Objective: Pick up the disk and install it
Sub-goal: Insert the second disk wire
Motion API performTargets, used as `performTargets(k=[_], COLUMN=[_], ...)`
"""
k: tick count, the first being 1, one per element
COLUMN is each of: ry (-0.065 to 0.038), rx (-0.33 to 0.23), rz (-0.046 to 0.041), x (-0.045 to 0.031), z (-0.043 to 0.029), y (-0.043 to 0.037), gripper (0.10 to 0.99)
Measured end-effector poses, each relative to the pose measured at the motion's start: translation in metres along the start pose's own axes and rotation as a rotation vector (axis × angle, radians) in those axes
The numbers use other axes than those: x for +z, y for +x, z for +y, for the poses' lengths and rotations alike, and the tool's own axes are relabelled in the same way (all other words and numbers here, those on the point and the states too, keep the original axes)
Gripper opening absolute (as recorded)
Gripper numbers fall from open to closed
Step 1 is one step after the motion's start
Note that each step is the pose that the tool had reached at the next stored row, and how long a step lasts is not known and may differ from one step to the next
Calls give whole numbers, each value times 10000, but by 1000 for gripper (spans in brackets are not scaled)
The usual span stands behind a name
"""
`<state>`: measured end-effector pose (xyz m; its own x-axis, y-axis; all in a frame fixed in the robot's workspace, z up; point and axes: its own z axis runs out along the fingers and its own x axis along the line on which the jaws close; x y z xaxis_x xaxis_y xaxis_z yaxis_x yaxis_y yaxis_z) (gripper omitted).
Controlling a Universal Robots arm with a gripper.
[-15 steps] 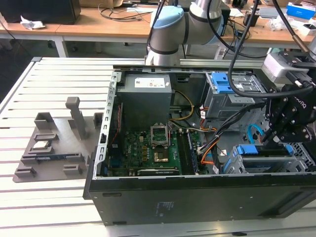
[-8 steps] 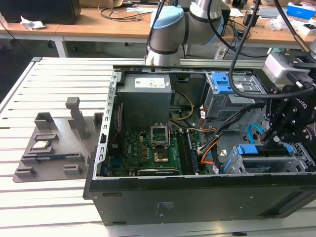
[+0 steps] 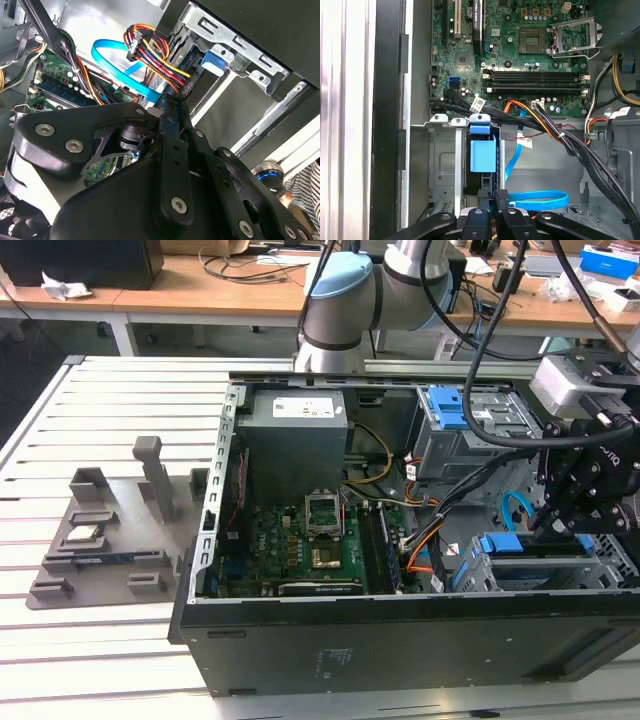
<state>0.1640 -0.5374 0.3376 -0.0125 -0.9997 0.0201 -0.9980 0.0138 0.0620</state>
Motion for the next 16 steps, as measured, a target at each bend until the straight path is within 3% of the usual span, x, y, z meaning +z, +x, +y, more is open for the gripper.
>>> performTargets(k=[5,7,11,13,14,16], ry=[3,0,0,1,0,1], rx=[-2,-2,-2,-3,-3,-3], rz=[-8,-10,-7,-4,-5,-3], x=[9,0,-133,-247,-287,-458], z=[-2,-1,9,17,19,30], y=[0,0,-49,-81,-88,-91], gripper=[161,235,220,106,106,106])
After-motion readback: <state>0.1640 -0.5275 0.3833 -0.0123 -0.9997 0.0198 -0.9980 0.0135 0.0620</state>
